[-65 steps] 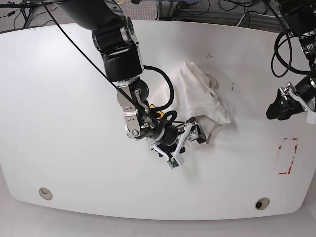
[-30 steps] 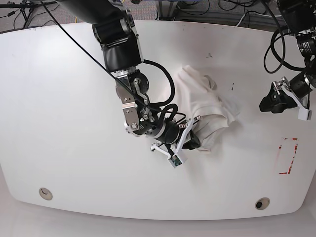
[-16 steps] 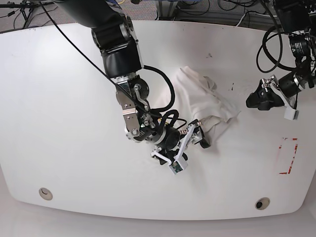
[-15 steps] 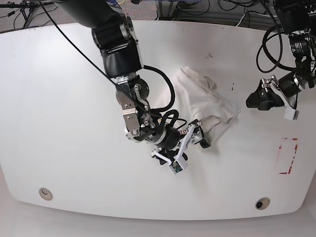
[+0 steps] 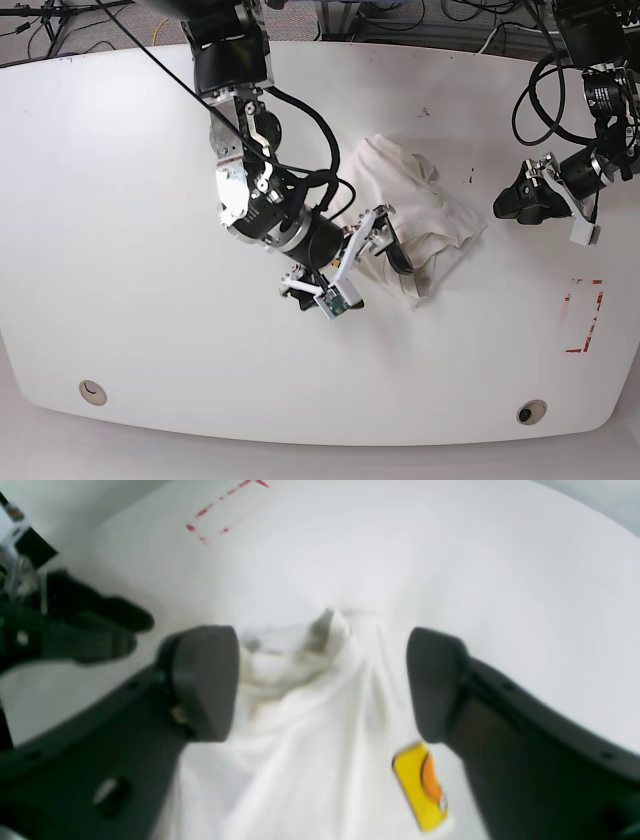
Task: Fold the T-shirt properly
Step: 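Tuck and smooth the folded bundle with the right gripper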
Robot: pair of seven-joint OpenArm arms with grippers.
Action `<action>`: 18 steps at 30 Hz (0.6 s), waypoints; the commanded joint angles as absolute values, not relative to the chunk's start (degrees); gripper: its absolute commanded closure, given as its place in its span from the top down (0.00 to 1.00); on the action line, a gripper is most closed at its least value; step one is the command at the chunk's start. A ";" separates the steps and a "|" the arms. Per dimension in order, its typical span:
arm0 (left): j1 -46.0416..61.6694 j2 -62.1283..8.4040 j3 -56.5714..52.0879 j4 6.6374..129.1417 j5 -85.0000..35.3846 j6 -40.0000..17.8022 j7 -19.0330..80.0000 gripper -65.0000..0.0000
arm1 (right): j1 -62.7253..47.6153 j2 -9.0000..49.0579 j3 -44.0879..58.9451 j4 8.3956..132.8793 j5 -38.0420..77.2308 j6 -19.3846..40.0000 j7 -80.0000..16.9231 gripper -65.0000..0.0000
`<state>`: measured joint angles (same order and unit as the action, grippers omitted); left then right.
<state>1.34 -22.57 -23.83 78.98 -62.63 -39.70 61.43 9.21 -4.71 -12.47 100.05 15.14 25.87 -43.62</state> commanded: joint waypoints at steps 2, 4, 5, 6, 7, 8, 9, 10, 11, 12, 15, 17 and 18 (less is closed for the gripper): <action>-0.92 -25.80 -26.86 79.87 -64.22 -40.00 60.09 0.59 | 7.08 -3.38 -12.53 103.16 16.13 26.07 -42.33 0.50; -1.19 -26.33 -27.74 79.60 -64.13 -40.00 60.09 0.59 | 5.41 -3.21 -12.53 103.25 16.13 26.07 -42.33 0.40; -1.27 -26.59 -28.09 79.60 -64.13 -40.00 60.09 0.59 | 4.70 -3.21 -12.53 103.25 16.13 26.15 -42.33 0.36; -1.27 -26.95 -28.53 79.69 -64.13 -40.00 60.09 0.59 | 3.82 -3.21 -12.53 103.08 16.13 26.15 -42.33 0.31; -1.27 -27.12 -28.70 79.69 -64.13 -40.00 60.09 0.59 | 3.30 -3.21 -12.62 102.90 16.13 26.15 -42.33 0.28; -1.27 -27.38 -28.88 79.87 -64.13 -40.00 60.09 0.59 | 2.68 -3.21 -13.05 102.81 16.13 26.15 -42.33 0.26; -1.27 -27.47 -29.05 79.87 -64.13 -40.00 60.09 0.59 | 2.15 -3.21 -14.20 102.64 15.96 26.15 -42.24 0.25; -1.27 -27.47 -29.14 79.87 -64.13 -40.00 60.09 0.59 | 1.89 -3.21 -14.90 102.46 15.87 26.15 -42.24 0.25; -1.27 -27.47 -29.14 79.87 -64.13 -40.00 60.09 0.59 | 1.63 -3.21 -16.48 101.58 15.78 26.15 -42.24 0.26; -1.27 -27.47 -29.14 79.87 -64.13 -40.00 60.09 0.59 | 1.63 -3.21 -17.45 100.97 15.78 26.15 -42.24 0.26; -1.27 -27.47 -29.23 79.96 -64.13 -40.00 60.09 0.59 | 1.89 -3.47 -20.97 97.71 15.69 25.98 -41.98 0.26; -1.27 -27.47 -29.23 79.96 -64.13 -40.00 60.09 0.59 | 3.12 -3.74 -23.34 94.20 15.69 25.71 -40.48 0.26; -1.27 -27.38 -29.23 79.96 -64.13 -40.00 60.09 0.59 | 3.82 -3.74 -24.13 92.70 15.69 25.71 -39.60 0.26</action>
